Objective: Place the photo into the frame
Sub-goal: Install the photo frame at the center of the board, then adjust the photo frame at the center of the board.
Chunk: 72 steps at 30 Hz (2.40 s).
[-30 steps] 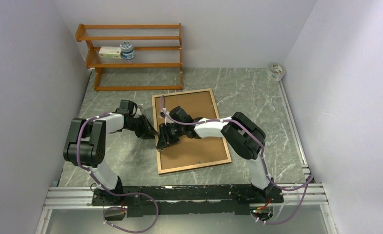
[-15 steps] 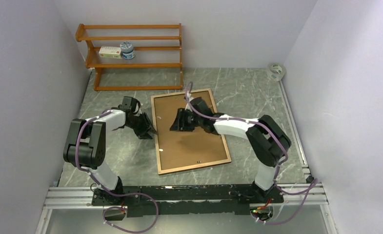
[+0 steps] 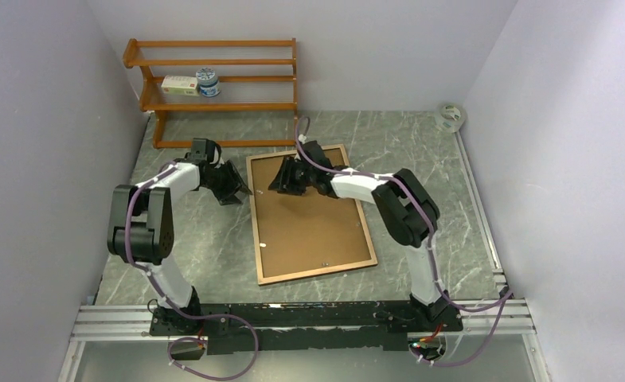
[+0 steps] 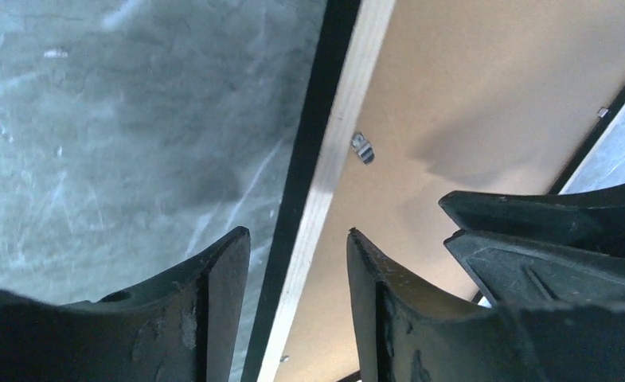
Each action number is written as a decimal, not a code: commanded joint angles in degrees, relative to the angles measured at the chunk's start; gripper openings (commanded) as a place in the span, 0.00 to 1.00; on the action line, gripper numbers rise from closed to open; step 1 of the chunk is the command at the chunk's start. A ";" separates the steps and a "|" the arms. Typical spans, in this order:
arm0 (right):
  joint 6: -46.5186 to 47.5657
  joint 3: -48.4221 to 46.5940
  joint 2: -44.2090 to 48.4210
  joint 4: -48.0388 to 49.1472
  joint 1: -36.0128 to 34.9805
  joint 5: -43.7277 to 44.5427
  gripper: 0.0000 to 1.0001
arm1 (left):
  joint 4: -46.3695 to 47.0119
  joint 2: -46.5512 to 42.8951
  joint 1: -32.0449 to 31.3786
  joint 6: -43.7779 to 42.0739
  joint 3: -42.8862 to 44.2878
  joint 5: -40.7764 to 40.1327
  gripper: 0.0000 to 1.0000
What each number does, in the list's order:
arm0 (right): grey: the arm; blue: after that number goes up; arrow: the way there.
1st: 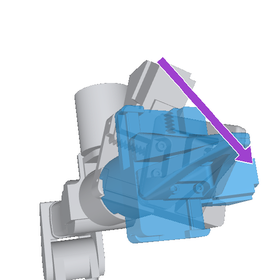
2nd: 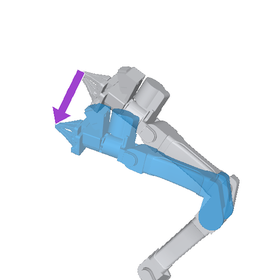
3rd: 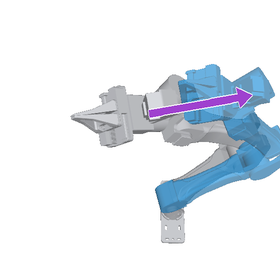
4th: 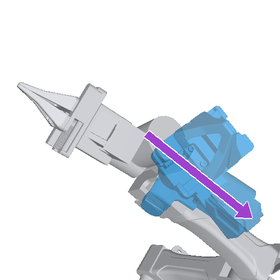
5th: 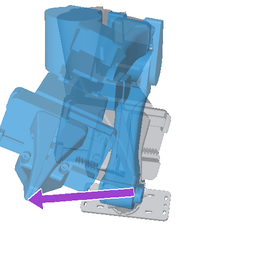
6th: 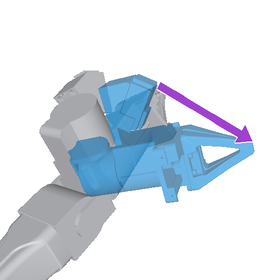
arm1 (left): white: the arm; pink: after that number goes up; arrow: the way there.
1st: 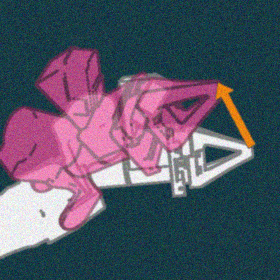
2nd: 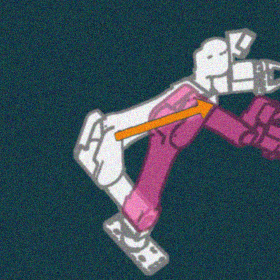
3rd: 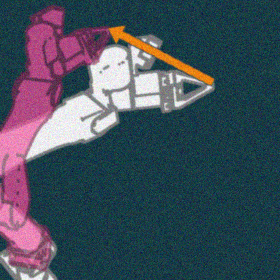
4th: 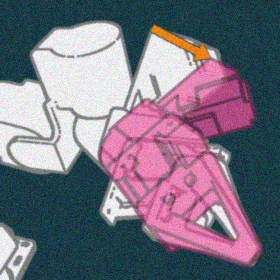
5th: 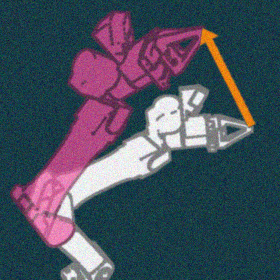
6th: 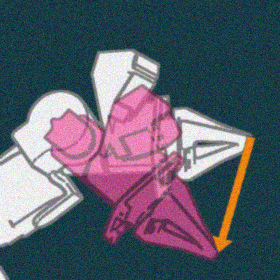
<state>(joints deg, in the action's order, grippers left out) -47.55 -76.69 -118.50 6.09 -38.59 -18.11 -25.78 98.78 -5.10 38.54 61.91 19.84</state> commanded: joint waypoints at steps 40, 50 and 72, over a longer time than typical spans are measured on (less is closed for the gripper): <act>-5.05 -22.75 -21.62 -2.24 -2.35 -8.23 0.29 | -1.78 11.46 0.80 -10.92 2.34 5.13 0.25; -4.10 -18.03 -12.64 1.21 -1.52 -9.41 0.42 | -3.04 11.12 1.09 -10.23 3.56 4.89 0.25; 13.29 4.28 22.29 -28.13 11.02 10.93 0.53 | -2.66 12.96 3.72 -15.04 20.41 1.11 0.61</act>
<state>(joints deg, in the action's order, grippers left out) -39.77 -77.19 -102.72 -15.25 -27.20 -10.55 -30.83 109.56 -1.69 26.37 77.87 21.82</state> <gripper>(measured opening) 0.511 0.588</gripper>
